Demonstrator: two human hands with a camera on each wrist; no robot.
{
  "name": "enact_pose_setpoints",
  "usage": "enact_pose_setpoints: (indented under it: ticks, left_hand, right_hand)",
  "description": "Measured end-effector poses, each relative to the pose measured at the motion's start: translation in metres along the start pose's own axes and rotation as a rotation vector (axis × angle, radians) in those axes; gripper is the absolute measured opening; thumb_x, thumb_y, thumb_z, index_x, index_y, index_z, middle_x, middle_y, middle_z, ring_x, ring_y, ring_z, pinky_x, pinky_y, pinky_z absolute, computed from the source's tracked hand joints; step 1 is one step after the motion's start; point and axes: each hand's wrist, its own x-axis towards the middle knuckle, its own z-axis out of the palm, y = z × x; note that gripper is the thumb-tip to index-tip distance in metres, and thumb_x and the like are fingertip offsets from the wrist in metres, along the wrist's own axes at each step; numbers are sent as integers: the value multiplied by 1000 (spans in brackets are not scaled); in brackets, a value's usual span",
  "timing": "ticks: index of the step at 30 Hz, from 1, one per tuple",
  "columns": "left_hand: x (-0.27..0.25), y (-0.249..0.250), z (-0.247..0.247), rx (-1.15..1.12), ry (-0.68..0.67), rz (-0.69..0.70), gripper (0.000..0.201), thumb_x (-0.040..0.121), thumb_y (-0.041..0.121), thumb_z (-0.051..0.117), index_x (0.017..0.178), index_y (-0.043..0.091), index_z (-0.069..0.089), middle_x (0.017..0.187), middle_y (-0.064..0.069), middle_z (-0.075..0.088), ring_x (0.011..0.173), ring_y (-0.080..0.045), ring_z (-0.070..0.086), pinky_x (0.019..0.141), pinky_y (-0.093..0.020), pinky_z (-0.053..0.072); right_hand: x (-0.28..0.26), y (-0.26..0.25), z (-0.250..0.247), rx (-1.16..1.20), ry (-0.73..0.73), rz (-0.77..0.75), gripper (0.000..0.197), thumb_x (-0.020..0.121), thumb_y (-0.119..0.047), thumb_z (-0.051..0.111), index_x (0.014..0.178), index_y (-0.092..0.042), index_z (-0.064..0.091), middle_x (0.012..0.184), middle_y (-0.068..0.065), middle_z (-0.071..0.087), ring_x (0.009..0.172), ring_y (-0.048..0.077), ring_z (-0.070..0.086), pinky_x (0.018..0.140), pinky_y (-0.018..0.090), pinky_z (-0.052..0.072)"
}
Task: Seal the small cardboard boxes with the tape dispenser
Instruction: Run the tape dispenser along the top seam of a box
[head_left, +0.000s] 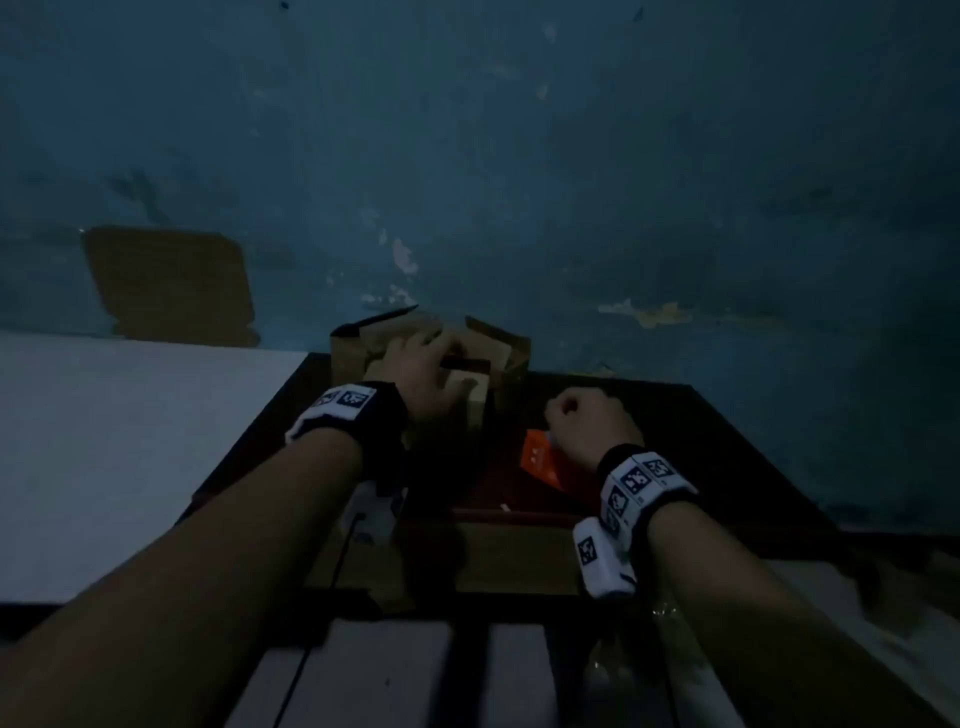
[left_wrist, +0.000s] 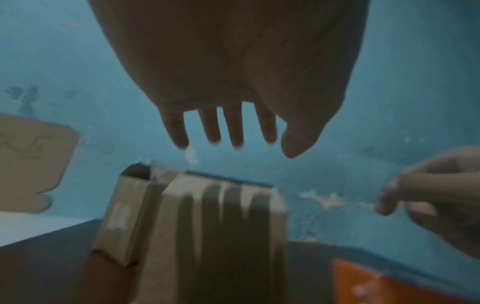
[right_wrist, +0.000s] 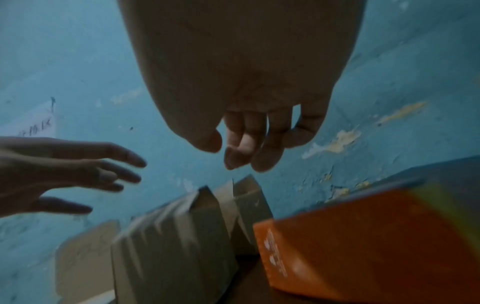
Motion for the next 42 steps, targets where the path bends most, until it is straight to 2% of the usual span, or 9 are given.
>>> enact_pose_setpoints:
  ticks: [7, 11, 15, 19, 24, 28, 31, 36, 42]
  left_hand:
    - [23, -41, 36, 195, -205, -105, 77, 64, 69, 40, 136, 45, 31, 151, 2, 35, 141, -32, 26, 110, -56, 27]
    - [10, -27, 31, 240, -271, -123, 69, 83, 53, 58, 142, 46, 23, 155, 0, 23, 144, -31, 17, 112, -60, 20]
    - [5, -24, 31, 308, -295, -112, 82, 84, 42, 64, 149, 45, 13, 152, -6, 21, 143, -33, 11, 112, -63, 14]
    - [8, -20, 23, 483, -218, -46, 67, 83, 43, 63, 142, 43, 33, 144, -7, 27, 138, -35, 15, 112, -58, 17]
    - [24, -29, 23, 542, -276, -21, 58, 91, 29, 60, 142, 39, 33, 162, -4, -4, 147, -30, -16, 114, -59, -4]
    - [26, -21, 20, 481, -355, -53, 54, 93, 27, 56, 141, 31, 31, 154, -4, 28, 146, -25, 17, 111, -64, 6]
    - [22, -7, 14, 486, -413, -32, 50, 93, 30, 54, 138, 28, 33, 140, -7, 41, 121, -30, 48, 103, -53, 34]
    - [14, 4, 11, 499, -418, 20, 52, 91, 33, 58, 137, 31, 34, 130, -7, 50, 107, -30, 57, 80, -40, 49]
    - [-3, 4, 12, 440, -396, 59, 56, 91, 33, 59, 140, 33, 32, 141, -1, 45, 113, -26, 55, 84, -40, 49]
  right_hand:
    - [30, 11, 6, 24, -49, 32, 20, 87, -37, 51, 78, -28, 67, 77, -2, 67, 74, 22, 63, 68, 31, 52]
    - [36, 18, 7, 19, -46, 48, 20, 88, -34, 52, 77, -25, 66, 70, -5, 64, 68, 17, 61, 64, 28, 50]
    - [43, 23, 16, -27, -58, 63, 17, 88, -37, 53, 78, -27, 64, 86, 1, 66, 78, 24, 62, 67, 29, 49]
    - [40, 36, 22, -140, -79, 83, 16, 88, -39, 55, 87, -25, 64, 96, 1, 66, 89, 23, 61, 80, 33, 51]
    - [36, 62, 13, -327, -161, 154, 49, 83, -60, 52, 118, -26, 56, 123, 3, 56, 114, 26, 51, 95, 41, 42]
    - [30, 68, 1, -360, -202, 128, 58, 80, -67, 52, 122, -27, 51, 118, 2, 61, 109, 24, 57, 96, 39, 41]
    - [29, 61, -4, -397, -223, 89, 61, 78, -68, 55, 121, -25, 55, 115, 1, 63, 107, 21, 58, 95, 39, 37]
    - [30, 45, 4, -423, -286, 126, 70, 69, -75, 61, 108, -17, 64, 104, 4, 66, 97, 22, 62, 88, 36, 46]
    - [25, 47, 9, -340, -329, 36, 61, 74, -58, 72, 119, -24, 48, 116, 2, 58, 100, 21, 58, 79, 33, 49]
